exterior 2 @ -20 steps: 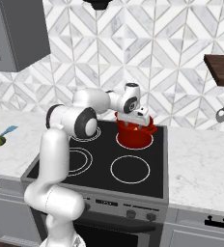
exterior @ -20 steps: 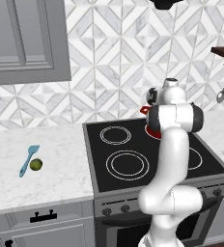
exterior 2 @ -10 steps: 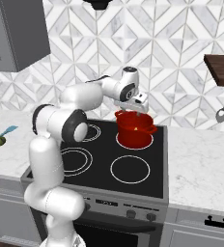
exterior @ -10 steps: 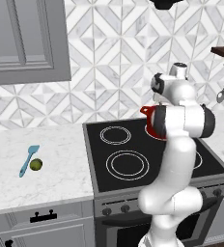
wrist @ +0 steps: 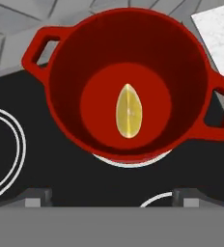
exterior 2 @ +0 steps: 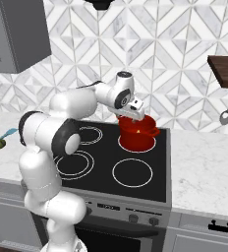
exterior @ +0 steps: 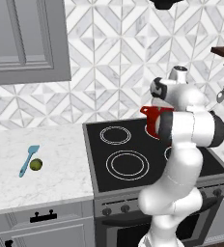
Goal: Put the lime and lemon wedge in the pot. Retrieve the spatula and lightly stir the vegetables in the pot.
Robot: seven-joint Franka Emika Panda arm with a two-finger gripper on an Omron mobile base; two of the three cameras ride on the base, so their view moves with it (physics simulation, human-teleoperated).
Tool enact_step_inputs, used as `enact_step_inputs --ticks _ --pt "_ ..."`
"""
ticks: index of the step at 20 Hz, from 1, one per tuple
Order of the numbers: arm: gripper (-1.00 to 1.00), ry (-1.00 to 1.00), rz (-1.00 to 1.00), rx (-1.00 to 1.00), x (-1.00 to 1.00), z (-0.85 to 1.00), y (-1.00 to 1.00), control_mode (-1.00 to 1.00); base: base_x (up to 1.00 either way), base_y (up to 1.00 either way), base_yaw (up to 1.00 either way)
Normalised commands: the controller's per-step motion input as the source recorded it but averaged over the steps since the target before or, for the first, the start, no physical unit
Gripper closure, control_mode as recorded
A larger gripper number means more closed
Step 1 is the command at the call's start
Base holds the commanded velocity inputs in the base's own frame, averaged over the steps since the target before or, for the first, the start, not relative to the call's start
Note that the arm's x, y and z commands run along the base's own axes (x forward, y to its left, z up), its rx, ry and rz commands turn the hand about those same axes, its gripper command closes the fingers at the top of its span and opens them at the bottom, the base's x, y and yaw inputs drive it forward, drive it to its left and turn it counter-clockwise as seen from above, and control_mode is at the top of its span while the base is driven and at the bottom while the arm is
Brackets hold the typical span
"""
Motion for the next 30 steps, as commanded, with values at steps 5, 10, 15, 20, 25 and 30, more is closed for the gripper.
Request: enact_step_inputs --ticks 5,10,15,20,25,30 --pt "-1.0 -0.03 0.04 0.0 -0.97 0.01 1.0 -1.0 0.0 0.0 0.0" --pt "-1.0 0.0 0.17 0.0 -0.73 -0.11 1.0 -1.0 0.0 0.0 0.0" --pt "-1.0 0.0 0.26 0.0 -0.43 -0.22 1.0 -1.0 0.0 0.0 0.0" --pt "-1.0 0.0 0.35 -0.01 -0.21 -0.26 1.0 -1.0 0.0 0.0 0.0" --pt "-1.0 -0.04 0.27 -0.08 -0.06 -0.24 1.0 -1.0 0.0 0.0 0.0" --pt "-1.0 -0.07 0.09 -0.16 -0.01 -0.14 1.0 -1.0 0.0 0.0 0.0"
